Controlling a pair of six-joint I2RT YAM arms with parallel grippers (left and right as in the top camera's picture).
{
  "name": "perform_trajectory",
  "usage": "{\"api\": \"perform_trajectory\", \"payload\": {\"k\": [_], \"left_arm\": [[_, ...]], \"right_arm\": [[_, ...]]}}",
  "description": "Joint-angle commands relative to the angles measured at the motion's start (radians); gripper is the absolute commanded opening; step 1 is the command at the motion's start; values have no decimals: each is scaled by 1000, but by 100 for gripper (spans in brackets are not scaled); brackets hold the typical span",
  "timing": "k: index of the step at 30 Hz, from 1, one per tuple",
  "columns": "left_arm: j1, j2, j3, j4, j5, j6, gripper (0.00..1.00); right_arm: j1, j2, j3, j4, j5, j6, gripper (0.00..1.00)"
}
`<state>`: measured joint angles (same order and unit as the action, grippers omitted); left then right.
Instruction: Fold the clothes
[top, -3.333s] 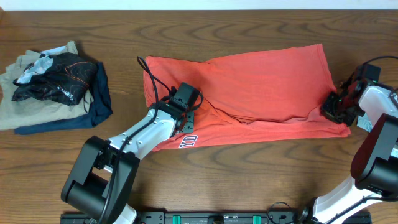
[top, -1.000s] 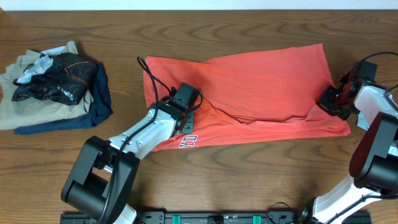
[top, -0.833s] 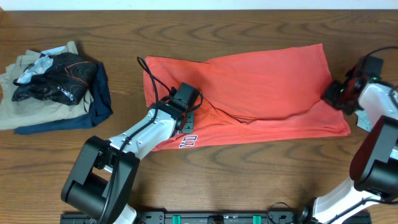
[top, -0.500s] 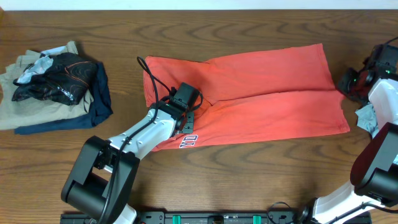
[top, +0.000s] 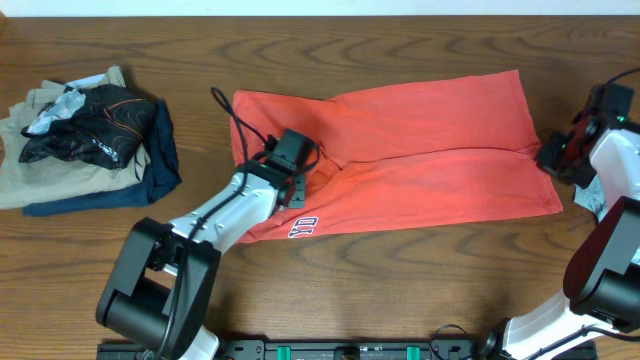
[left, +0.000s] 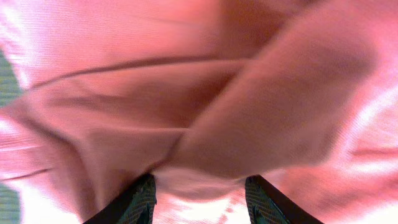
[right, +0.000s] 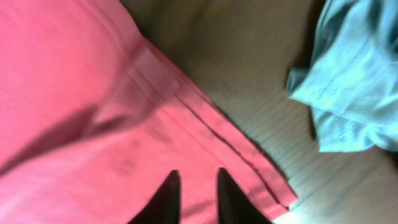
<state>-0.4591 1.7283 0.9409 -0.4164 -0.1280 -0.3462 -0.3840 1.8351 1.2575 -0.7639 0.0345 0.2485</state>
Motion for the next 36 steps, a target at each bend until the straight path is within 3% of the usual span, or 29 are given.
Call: {"api": "perform_trajectory", "payload": {"k": [1,7,9,12,18,21,28,34,36], "left_arm": [[52,3,9,0,-24,-39,49],[97,4,-12,-37,19,-74,49],[101,4,-30,-60,25,-101,49],[101,4,-80,-76,72,-133,49],[115,4,-183,-165,105,-236,49],[152,3,-204,-240,106,-261,49],[228,-28,-204,-325,102,-246,49],[230,-194,-123,-373,102,-181,50],[230,-263,-67,-371,102,-154,60]], "right_arm": [[-8,-4,-95,18,6,-22,14],[-8,-4,-227,65,-16,-21,15],[-8,-4,-248,55,-12,-21,11],[-9,-4,-259,-5,12,-16,1],[-24,-4,-259,-159,122,133,1],[-35,-4,-259,-212,126,138,1],[-48,-14,-259,-282,117,140,1],[-48,-117,-225,-288,62,116,2],[-48,-172,-191,-287,12,88,8]]}}
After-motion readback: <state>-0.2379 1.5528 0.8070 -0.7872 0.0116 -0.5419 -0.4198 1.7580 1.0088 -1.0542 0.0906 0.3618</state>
